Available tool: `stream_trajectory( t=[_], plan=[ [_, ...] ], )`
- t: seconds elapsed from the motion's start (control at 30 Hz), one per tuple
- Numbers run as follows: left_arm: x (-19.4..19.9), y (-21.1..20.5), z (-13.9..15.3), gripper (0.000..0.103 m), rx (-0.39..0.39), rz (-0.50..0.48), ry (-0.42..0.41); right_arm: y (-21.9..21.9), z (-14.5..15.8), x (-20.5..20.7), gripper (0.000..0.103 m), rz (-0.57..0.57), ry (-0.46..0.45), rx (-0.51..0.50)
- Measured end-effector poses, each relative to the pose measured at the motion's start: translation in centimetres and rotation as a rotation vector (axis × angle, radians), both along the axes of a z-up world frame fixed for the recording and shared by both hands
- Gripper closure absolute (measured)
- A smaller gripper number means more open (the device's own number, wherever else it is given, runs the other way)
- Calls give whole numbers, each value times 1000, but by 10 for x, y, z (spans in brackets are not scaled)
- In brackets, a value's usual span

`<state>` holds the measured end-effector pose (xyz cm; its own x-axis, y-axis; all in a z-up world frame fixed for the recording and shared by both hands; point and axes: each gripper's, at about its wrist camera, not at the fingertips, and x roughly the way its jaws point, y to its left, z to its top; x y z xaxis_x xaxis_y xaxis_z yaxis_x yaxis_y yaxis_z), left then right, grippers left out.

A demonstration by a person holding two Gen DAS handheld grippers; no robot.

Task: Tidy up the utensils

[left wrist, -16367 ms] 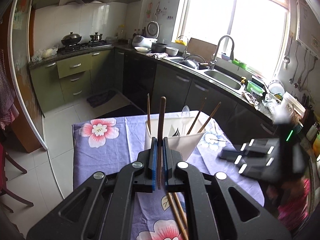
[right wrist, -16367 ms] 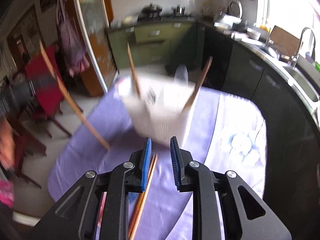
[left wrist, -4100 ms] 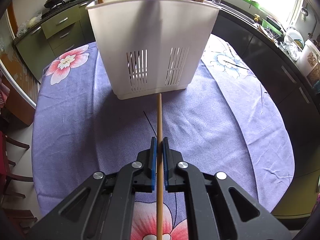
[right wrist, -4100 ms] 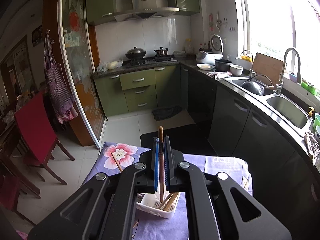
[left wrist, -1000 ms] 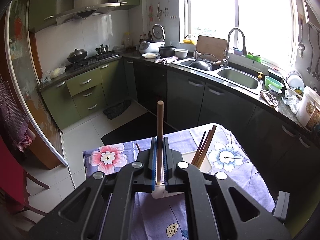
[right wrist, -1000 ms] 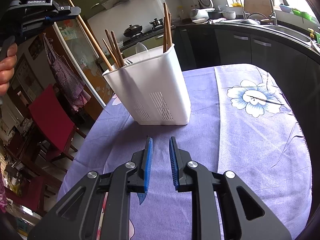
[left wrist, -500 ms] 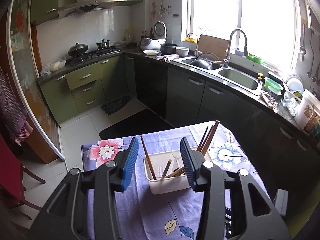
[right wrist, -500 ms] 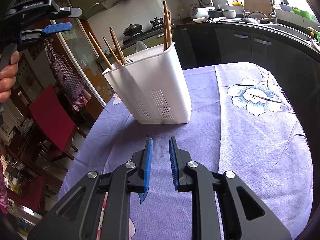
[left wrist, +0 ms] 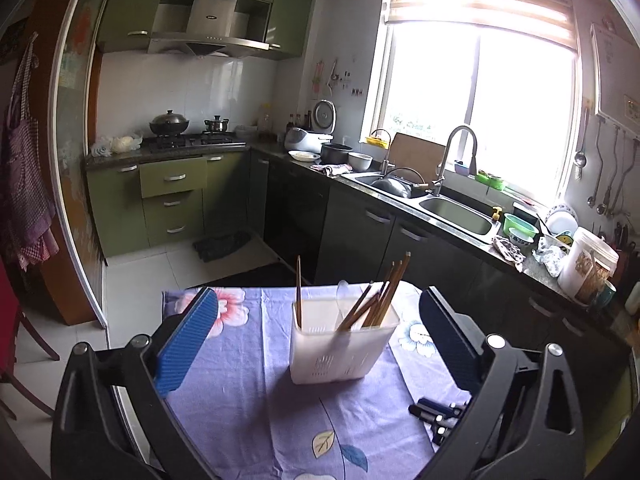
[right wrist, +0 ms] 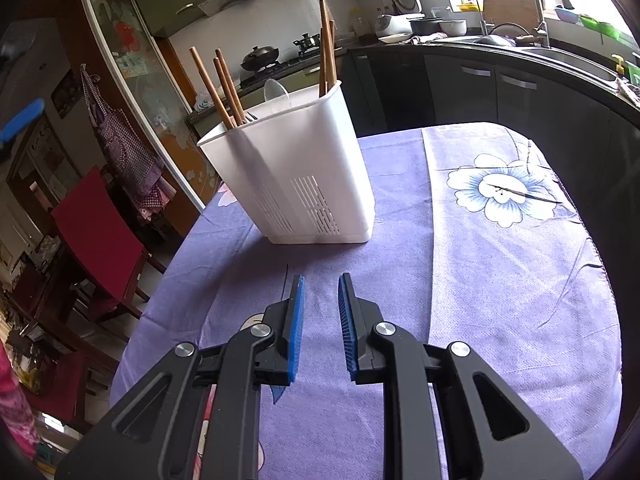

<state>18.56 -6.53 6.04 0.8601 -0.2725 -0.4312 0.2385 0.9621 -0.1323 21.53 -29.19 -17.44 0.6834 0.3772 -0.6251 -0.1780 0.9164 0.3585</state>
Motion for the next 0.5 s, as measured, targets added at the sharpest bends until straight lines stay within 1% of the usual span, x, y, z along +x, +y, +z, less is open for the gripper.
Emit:
stream_trajectory(
  t=[0.03,0.07,0.1,0.17,0.23,0.27,0.3,0.37,0.43,0.5],
  plan=[
    [-5,1,-11,7,0,1,-2,-1,0,-1,83,-6,-3,-6],
    [-11,1,-24,7,5,8,-8,-2,0,-2,72,-12,-8,-11],
    [-16,0,-37,7,17,14,-15,-3,0,-2,66,-15,-11,-15],
    [-21,-1,-67,7,43,30,-3,-2,-2,-3,66,-19,-13,-31],
    [-22,-1,-96,7,55,44,28,-1,-3,-6,65,-22,-25,-54],
    [-23,0,-112,7,62,56,42,0,-3,-7,63,-21,-32,-65],
    [-23,1,-126,7,70,65,54,1,-4,-10,59,-23,-39,-78],
    [-24,6,-152,7,89,86,81,4,-5,-16,53,-26,-59,-106],
    [-27,13,-171,7,87,98,100,7,-4,-24,44,-37,-86,-141],
    [-33,22,-183,7,93,118,102,7,-2,-32,25,-57,-118,-164]
  ],
)
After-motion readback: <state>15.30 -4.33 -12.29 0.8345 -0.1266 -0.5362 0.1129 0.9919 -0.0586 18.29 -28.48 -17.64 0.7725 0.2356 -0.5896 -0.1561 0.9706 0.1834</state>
